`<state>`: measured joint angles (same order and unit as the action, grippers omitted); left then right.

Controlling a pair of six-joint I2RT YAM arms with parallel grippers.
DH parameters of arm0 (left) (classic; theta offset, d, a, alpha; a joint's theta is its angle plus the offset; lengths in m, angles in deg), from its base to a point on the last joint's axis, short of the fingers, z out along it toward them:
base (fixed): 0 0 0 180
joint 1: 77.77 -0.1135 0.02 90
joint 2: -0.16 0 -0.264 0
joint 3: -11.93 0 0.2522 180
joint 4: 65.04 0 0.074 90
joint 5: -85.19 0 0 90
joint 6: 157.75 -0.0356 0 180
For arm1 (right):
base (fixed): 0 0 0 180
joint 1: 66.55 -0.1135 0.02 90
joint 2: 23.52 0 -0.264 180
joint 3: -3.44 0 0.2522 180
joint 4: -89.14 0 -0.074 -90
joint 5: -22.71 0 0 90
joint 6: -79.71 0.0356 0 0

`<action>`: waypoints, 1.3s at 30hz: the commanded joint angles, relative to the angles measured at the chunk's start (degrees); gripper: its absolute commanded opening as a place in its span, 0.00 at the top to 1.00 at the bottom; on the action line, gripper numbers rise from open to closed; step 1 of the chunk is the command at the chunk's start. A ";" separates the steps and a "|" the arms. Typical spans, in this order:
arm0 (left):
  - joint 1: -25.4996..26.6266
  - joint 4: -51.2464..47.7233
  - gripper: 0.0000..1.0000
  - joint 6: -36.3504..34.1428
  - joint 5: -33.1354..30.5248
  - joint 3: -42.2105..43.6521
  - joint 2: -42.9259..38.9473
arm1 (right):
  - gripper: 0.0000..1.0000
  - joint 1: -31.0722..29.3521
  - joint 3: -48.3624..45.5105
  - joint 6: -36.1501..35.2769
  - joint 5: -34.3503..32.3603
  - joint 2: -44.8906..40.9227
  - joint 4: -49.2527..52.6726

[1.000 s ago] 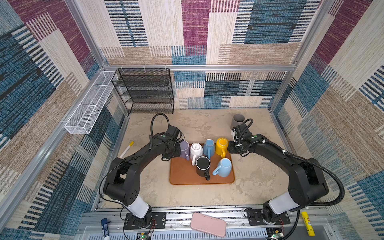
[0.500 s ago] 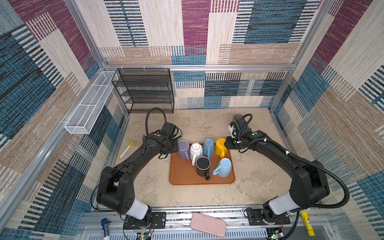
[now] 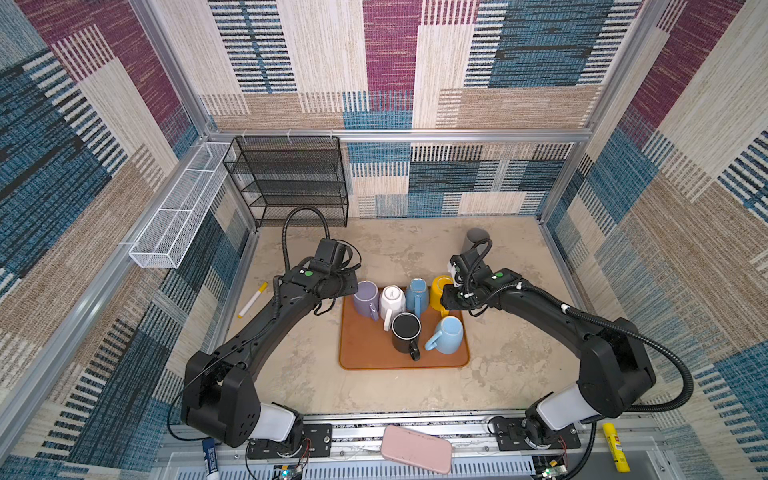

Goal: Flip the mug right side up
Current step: 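Lower the right gripper onto the upside-down yellow mug's handle and grasp it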

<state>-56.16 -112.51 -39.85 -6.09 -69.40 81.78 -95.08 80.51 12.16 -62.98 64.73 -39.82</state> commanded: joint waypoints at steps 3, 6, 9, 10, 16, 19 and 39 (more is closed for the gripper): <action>0.01 2.70 0.62 -1.70 1.59 0.64 -0.92 | 0.60 -0.06 0.99 0.20 -1.66 2.17 -1.36; -0.07 3.89 0.62 -1.80 2.18 1.28 -1.54 | 0.61 -0.07 1.96 0.04 -2.45 3.67 -1.11; -0.05 4.01 0.62 -2.01 2.00 1.39 -1.85 | 0.62 -0.10 2.90 -0.01 -3.13 5.13 -0.82; -0.05 4.01 0.62 -2.12 2.03 1.34 -1.78 | 0.62 -0.10 3.17 -0.08 -3.25 5.60 -0.80; -0.05 4.01 0.63 -2.09 2.03 1.32 -1.47 | 0.67 -0.11 4.59 -0.13 -4.76 7.68 0.29; -0.05 4.09 0.63 -2.07 2.00 1.39 -1.38 | 0.69 -0.10 5.13 -0.13 -5.86 8.29 0.68; -0.05 4.89 0.66 -2.16 2.45 2.52 -2.23 | 0.90 -0.06 8.63 -3.90 -8.52 9.84 1.48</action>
<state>-56.16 -108.62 -40.31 -4.25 -66.80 79.93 -95.34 88.40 9.48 -68.05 74.46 -33.42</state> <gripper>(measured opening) 0.345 0.205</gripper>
